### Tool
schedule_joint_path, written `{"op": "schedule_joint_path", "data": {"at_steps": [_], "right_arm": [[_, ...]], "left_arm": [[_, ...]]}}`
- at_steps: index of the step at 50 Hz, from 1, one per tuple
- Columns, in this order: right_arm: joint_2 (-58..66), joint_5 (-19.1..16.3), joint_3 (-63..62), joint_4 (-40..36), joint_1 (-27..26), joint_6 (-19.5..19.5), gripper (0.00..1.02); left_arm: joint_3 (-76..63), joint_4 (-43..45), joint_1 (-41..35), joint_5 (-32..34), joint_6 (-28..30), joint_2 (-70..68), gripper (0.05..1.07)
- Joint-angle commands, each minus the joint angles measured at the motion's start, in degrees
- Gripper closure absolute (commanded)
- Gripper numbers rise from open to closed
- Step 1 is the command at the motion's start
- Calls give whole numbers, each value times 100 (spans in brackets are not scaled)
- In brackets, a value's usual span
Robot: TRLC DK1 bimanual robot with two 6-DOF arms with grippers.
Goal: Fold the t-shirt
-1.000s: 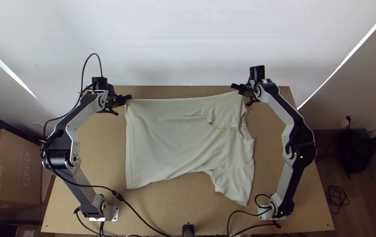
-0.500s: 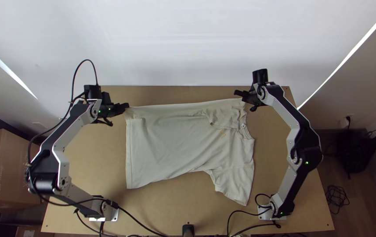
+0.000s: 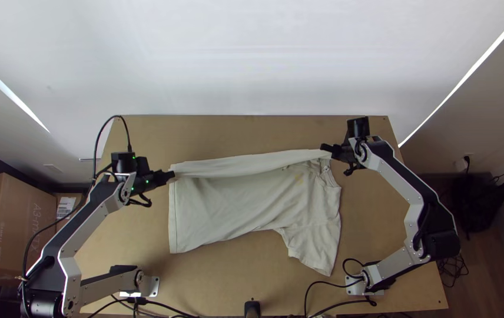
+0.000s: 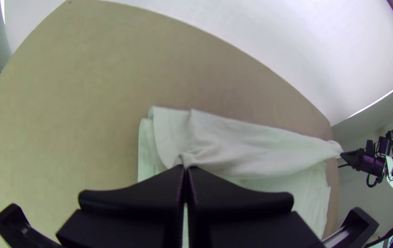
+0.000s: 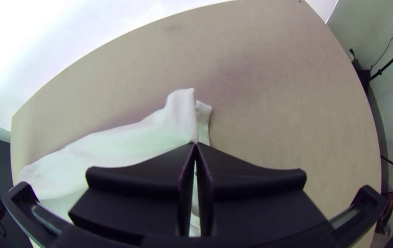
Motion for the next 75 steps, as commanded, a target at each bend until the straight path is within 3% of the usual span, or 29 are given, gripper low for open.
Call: {"op": "schedule_joint_path", "data": {"at_steps": [1, 9, 10, 12, 14, 16, 19, 21, 27, 33, 45, 47, 50, 54, 58, 61, 62, 67, 75], "right_arm": [[-298, 73, -496, 207, 6, -83, 100], [-570, 64, -874, 374, 6, -83, 100], [-597, 73, -909, 365, 6, -83, 97], [-702, 64, -988, 365, 6, -66, 81], [-834, 64, -1120, 365, 6, -48, 62], [-966, 64, -1199, 365, 6, -48, 50], [-1141, 64, -1304, 374, -29, -30, 39], [-1221, 29, -1331, 348, -47, -30, 31], [-1915, 20, -1585, 330, -91, -39, 19], [-2592, -68, -1744, 84, -126, -39, 14], [-2943, -68, -1752, -1718, -82, 93, 15], [-2978, -68, -1867, -1823, -82, 84, 15], [-3119, -86, -2157, -1841, -82, -101, 25], [-3295, -305, -2412, -1876, -64, -294, 25], [-3462, -701, -2570, -2104, -55, -241, 28], [-3558, -718, -2737, -2166, -64, -241, 28], [-3550, -727, -2763, -2236, -73, -241, 30], [-3558, -736, -2895, -2280, -143, -277, 61], [-3365, -754, -3132, -2289, -196, -277, 63]], "left_arm": [[-311, 123, -21, 9, -125, -194, 105], [-460, 105, -21, -70, -90, -414, 105], [-478, 96, -21, -97, -81, -467, 105], [-513, 87, -21, -114, -46, -564, 102], [-522, 17, -30, -105, -20, -643, 87], [-548, -106, -47, -114, -20, -722, 64], [-566, -264, -47, -105, -20, -722, 35], [-548, -326, -47, -114, 59, -713, 25], [-566, -449, -12, -114, 200, -836, 12], [-601, -554, 50, -105, 411, -1038, 12], [-575, -897, 58, -105, 560, -1530, 12], [-575, -923, 58, -105, 560, -1583, 12], [-557, -950, 58, -105, 569, -1609, 12], [-539, -958, 58, -105, 569, -1653, 12], [-513, -967, 58, -105, 569, -1706, 12], [-487, -1011, 41, -105, 552, -1741, 12], [-469, -1038, 41, -105, 552, -1750, 12], [-425, -1108, 32, -105, 543, -1820, 12], [-399, -1169, 32, -105, 543, -1882, 12]]}}
